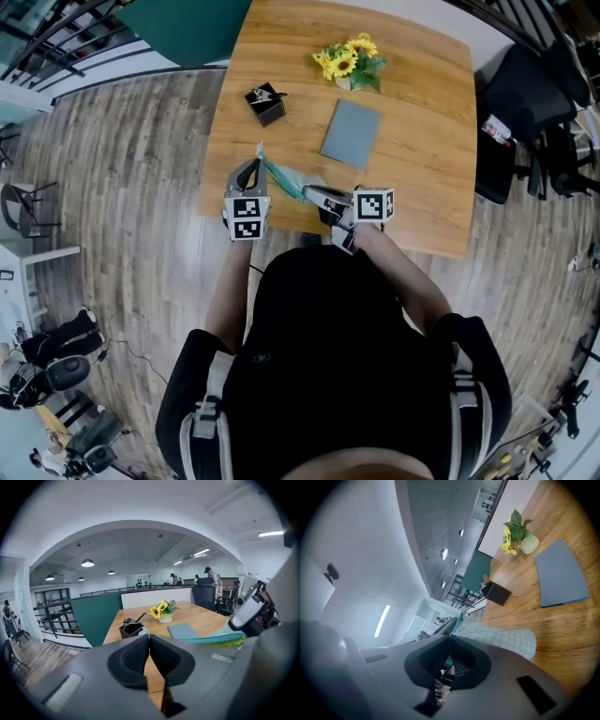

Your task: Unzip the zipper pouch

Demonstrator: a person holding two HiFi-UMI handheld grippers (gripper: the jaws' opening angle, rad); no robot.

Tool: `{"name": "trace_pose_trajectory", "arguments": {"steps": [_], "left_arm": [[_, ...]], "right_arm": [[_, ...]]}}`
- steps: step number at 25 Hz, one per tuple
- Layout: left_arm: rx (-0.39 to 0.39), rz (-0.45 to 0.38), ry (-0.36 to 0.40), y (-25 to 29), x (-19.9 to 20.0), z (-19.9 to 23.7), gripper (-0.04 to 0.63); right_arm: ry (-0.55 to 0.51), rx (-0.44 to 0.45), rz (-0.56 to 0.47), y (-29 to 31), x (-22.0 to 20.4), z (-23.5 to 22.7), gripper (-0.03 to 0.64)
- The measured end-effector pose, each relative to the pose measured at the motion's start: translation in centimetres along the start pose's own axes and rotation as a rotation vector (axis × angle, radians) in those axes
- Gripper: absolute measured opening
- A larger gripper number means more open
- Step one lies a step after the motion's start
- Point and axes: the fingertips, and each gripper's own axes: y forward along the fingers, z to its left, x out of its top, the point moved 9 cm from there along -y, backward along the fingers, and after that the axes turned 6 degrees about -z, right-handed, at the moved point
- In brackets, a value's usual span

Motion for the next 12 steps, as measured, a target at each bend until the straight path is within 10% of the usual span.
{"name": "trace_pose_trajectory", "arguments": {"steps": [12], "left_arm": [[0.011, -0.002, 0.0, 0.48, 0.12, 1.07, 0.006]], "right_arm": [[-0.01, 0.009, 0.01, 0.17, 0.03, 0.31, 0.008]]}}
